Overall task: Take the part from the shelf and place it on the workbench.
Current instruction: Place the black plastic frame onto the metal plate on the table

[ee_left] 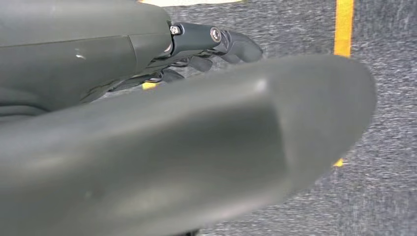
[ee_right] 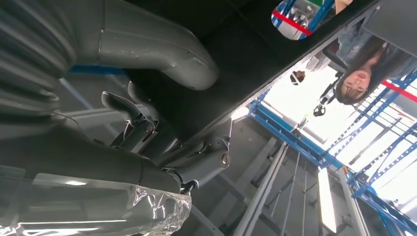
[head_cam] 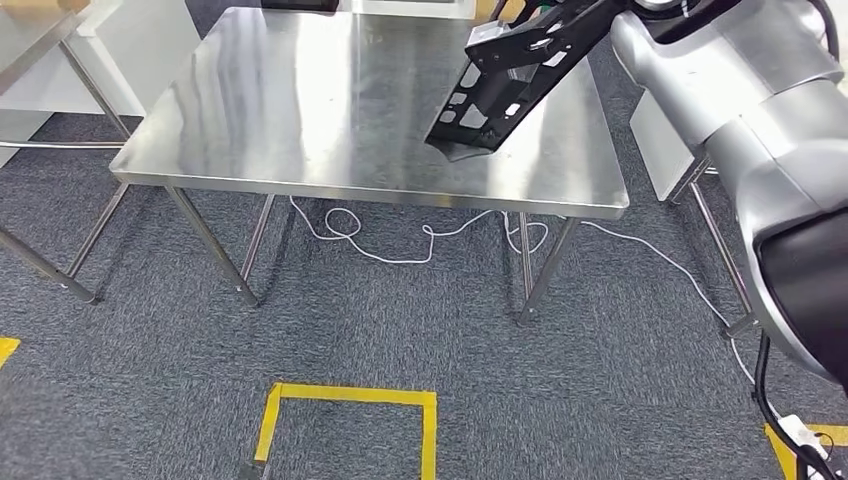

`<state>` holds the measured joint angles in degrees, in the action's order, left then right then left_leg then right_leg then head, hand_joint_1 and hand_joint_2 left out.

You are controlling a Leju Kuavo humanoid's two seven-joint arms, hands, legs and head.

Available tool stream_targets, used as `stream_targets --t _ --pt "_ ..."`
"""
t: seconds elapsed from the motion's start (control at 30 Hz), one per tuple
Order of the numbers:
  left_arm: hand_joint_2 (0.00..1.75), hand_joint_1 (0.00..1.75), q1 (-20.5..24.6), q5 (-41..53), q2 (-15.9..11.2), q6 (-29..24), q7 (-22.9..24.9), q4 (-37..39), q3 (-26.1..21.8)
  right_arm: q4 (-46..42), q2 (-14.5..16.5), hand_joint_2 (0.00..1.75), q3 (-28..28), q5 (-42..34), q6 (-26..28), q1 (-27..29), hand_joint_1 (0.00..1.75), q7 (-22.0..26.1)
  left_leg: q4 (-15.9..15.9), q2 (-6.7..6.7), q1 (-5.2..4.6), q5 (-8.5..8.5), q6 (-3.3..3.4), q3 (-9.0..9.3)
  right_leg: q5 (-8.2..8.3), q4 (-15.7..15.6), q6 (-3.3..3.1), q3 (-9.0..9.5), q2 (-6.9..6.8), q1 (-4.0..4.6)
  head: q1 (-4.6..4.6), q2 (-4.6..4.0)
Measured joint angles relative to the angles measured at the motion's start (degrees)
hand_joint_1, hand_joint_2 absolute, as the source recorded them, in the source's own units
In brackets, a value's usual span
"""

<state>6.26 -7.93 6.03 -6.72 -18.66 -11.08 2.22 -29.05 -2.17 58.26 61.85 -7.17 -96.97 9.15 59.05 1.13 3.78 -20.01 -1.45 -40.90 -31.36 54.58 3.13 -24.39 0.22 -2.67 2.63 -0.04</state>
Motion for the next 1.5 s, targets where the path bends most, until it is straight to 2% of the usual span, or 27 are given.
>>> stream_targets --t 0.1,0.17,0.27,0.33,0.37,0.4,0.43,0.5,0.53,0.57,0.67,0.73,0.8,0.87,0.9,0.97,1.0,1.03,1.07,1.17,1.2,1.23,1.3,1.37,1.4,1.43,1.5 --pt "0.0 0.0 0.06 0.05 0.07 0.08 -0.11 -0.03 -0.02 0.26 0.42 1.75 0.04 0.12 0.02 -0.18 1.75 0.21 0.01 -0.1 -1.0 -1.18 1.44 0.75 -0.97 0.05 1.55 0.78 -0.15 0.52 -0.42 0.0" --pt "0.0 0.0 0.17 0.07 -0.02 0.06 -0.25 -0.08 -0.12 0.31 0.5 1.75 0.03 0.18 0.07 -0.19 1.75 0.34 -0.11 -0.72 -1.4 -2.02 2.42 1.48 -0.92 3.0 1.7 -0.6 -0.31 0.22 -0.83 -0.01" --pt "0.0 0.0 0.13 0.07 -0.09 0.04 -0.34 -0.08 -0.31 0.61 0.36 1.75 0.1 0.18 0.11 0.9 1.75 0.45 -0.29 -1.76 -1.77 -3.52 3.32 3.22 -3.07 13.69 0.74 -7.79 -0.33 0.59 -1.24 0.0" --pt "0.0 0.0 -0.27 0.1 -0.08 0.04 -0.35 -0.07 -0.34 0.93 0.21 1.75 0.21 0.19 0.28 2.24 1.75 0.49 -0.32 -2.45 -2.35 -4.91 3.72 4.97 -5.33 17.29 -0.22 -12.11 -0.3 1.41 -1.36 0.0" --pt "0.0 0.0 -0.49 0.12 -0.07 0.06 -0.36 -0.05 -0.35 1.09 0.17 1.75 0.3 0.22 0.34 2.71 1.75 0.53 -0.34 -2.83 -2.84 -5.63 3.91 5.97 -5.37 16.52 -0.56 -13.27 -0.28 1.95 -1.41 0.0" --pt "0.0 0.0 -0.62 0.14 -0.06 0.07 -0.36 -0.04 -0.36 1.21 0.13 1.75 0.38 0.25 0.4 2.91 1.75 0.56 -0.35 -3.15 -3.39 -6.27 4.11 6.9 -4.22 14.36 -0.8 -13.83 -0.25 2.58 -1.51 0.0" --pt "0.0 0.0 -0.7 0.14 -0.02 0.08 -0.36 -0.03 -0.37 1.33 0.1 1.75 0.46 0.27 0.38 2.97 1.75 0.6 -0.38 -3.42 -3.92 -6.93 4.36 7.8 -1.58 11.0 -1.09 -14.04 -0.2 3.31 -1.58 0.0" --pt "0.0 0.0 -0.7 0.16 0.24 0.11 -0.38 -0.01 -0.44 1.47 0.08 1.75 0.57 0.31 0.42 2.89 1.75 0.62 -0.48 -3.9 -4.56 -8.13 4.53 9.17 5.03 5.36 -2.31 -13.42 0.44 4.45 -1.34 0.0" --pt "0.0 0.0 -0.65 0.18 0.37 0.12 -0.38 0.01 -0.49 1.51 0.14 1.75 0.61 0.31 0.44 2.63 1.75 0.62 -0.61 -4.06 -4.56 -8.61 4.41 9.62 7.35 3.74 -3.04 -12.9 0.74 4.79 -1.24 0.0" --pt "0.0 0.0 -0.58 0.2 0.51 0.13 -0.38 0.01 -0.53 1.52 0.32 1.75 0.66 0.33 0.46 2.25 1.75 0.63 -0.61 -4.12 -4.45 -8.84 4.21 10.0 8.31 3.11 -3.72 -12.23 0.98 4.98 -1.15 0.0" --pt "0.0 0.0 -0.27 0.26 0.6 0.14 -0.37 -0.03 -0.57 1.51 0.77 1.75 0.77 0.42 0.5 1.01 1.75 0.65 1.78 -3.46 -4.2 -8.36 3.63 9.56 7.98 0.71 -4.79 -9.33 0.79 4.04 -1.35 0.0" --pt "0.0 0.0 -0.06 0.29 0.54 0.17 -0.38 -0.04 -0.58 1.53 0.85 1.75 0.83 0.44 0.5 0.71 1.75 0.65 7.32 -2.59 -3.88 -8.74 2.91 6.25 7.51 -0.85 -5.45 -6.9 0.57 3.27 -1.37 0.0" --pt "0.0 0.0 -0.09 0.31 0.5 0.28 -0.36 -0.05 -0.58 1.57 0.98 1.75 0.96 0.44 0.47 0.74 1.75 0.65 12.76 -2.1 -3.1 -11.02 1.66 1.8 6.47 -1.35 -5.74 -5.15 0.45 2.82 -1.34 0.0" --pt "0.0 0.0 -0.25 0.31 0.38 0.38 -0.31 -0.05 -0.58 1.6 1.13 1.75 1.07 0.44 0.46 0.8 1.75 0.65 13.44 -1.74 -2.06 -12.25 0.27 -1.07 5.07 -1.38 -5.08 -3.53 0.49 2.07 -1.32 0.0" --pt "0.0 0.0 -0.29 0.31 0.29 0.4 -0.3 -0.04 -0.59 1.61 1.16 1.75 1.13 0.44 0.46 0.8 1.75 0.65 11.3 -1.45 -1.49 -10.99 -0.44 -1.29 4.26 -1.32 -4.53 -2.61 0.52 1.62 -1.31 0.0" --pt "0.0 0.0 -0.43 0.31 0.21 0.45 -0.29 -0.01 -0.6 1.67 1.21 1.75 1.24 0.44 0.45 0.84 1.75 0.65 4.06 -0.73 -0.28 -4.62 -1.7 -0.51 2.32 -0.69 -3.32 -0.89 0.54 1.19 -1.14 0.0" --pt "0.0 0.0 -0.44 0.29 0.18 0.47 -0.26 0.03 -0.62 1.73 1.23 1.75 1.31 0.46 0.43 0.88 1.75 0.67 1.14 -0.43 0.1 -1.94 -1.78 0.04 1.33 -0.24 -2.73 -0.6 0.59 1.15 -0.96 0.0" --pt "0.0 0.0 -0.45 0.28 0.18 0.5 -0.22 0.04 -0.63 1.79 1.29 1.75 1.36 0.5 0.4 0.93 1.75 0.69 -0.53 -0.32 0.21 -0.3 -1.5 0.33 0.37 0.05 -2.1 -0.45 0.59 1.41 -1.0 0.0" --pt "0.0 0.0 -0.44 0.28 0.18 0.54 -0.18 0.05 -0.65 1.83 1.29 1.75 1.37 0.53 0.38 0.94 1.75 0.71 -1.11 -0.24 0.08 -0.03 -0.88 0.46 -0.21 0.3 -1.42 -0.13 0.65 1.61 -1.03 0.0" --pt "0.0 0.0 -0.26 0.31 0.22 0.55 -0.15 -0.04 -0.66 1.86 1.2 1.75 1.34 0.6 0.4 0.59 1.75 0.69 -0.95 -0.45 -0.55 -1.33 1.33 1.96 -0.44 1.2 -0.01 0.7 0.54 1.54 -1.5 0.0" --pt "0.0 0.0 -0.18 0.31 0.25 0.53 -0.16 -0.06 -0.66 1.86 1.16 1.75 1.34 0.58 0.42 0.38 1.75 0.68 -1.07 -0.57 -0.59 -1.59 1.83 2.59 -0.43 3.64 0.11 -0.64 0.42 1.38 -1.67 0.0" --pt "0.0 0.0 -0.13 0.31 0.22 0.51 -0.18 -0.07 -0.67 1.88 1.06 1.75 1.34 0.55 0.43 0.23 1.75 0.67 -1.18 -0.68 -0.61 -1.96 2.16 3.07 -0.84 7.48 0.09 -3.11 0.3 1.22 -1.97 0.0" --pt "0.0 0.0 -0.06 0.31 0.18 0.48 -0.18 -0.07 -0.68 1.9 0.93 1.75 1.34 0.48 0.44 0.27 1.75 0.67 -1.18 -0.95 -0.77 -2.93 2.55 3.92 -3.11 15.48 -0.27 -9.24 0.21 1.16 -2.23 0.0" --pt "0.0 0.0 -0.15 0.31 0.16 0.49 -0.18 -0.07 -0.69 1.95 0.69 1.75 1.34 0.46 0.44 0.66 1.75 0.67 -1.19 -1.37 -1.1 -4.07 2.67 5.21 -5.28 17.71 -0.49 -13.18 0.2 1.37 -2.36 0.0" --pt "0.0 0.0 -0.2 0.31 0.16 0.5 -0.18 -0.07 -0.69 1.97 0.58 1.75 1.34 0.46 0.44 0.79 1.75 0.67 -1.2 -1.58 -1.33 -4.67 2.7 6.02 -4.84 16.11 -0.35 -13.88 0.2 1.59 -2.38 0.0" --pt "0.0 0.0 -0.24 0.31 0.19 0.51 -0.18 -0.07 -0.69 2.0 0.48 1.75 1.34 0.46 0.44 0.84 1.75 0.67 -1.23 -1.76 -1.58 -5.29 2.73 6.9 -2.74 12.8 -0.13 -13.8 0.17 1.9 -2.41 0.0" --pt "0.0 0.0 -0.26 0.31 0.27 0.54 -0.18 -0.06 -0.7 2.02 0.29 1.75 1.35 0.46 0.43 0.83 1.75 0.67 -1.32 -2.05 -1.93 -6.51 2.67 8.45 3.55 5.49 -0.13 -12.96 -0.06 2.59 -2.4 0.0"
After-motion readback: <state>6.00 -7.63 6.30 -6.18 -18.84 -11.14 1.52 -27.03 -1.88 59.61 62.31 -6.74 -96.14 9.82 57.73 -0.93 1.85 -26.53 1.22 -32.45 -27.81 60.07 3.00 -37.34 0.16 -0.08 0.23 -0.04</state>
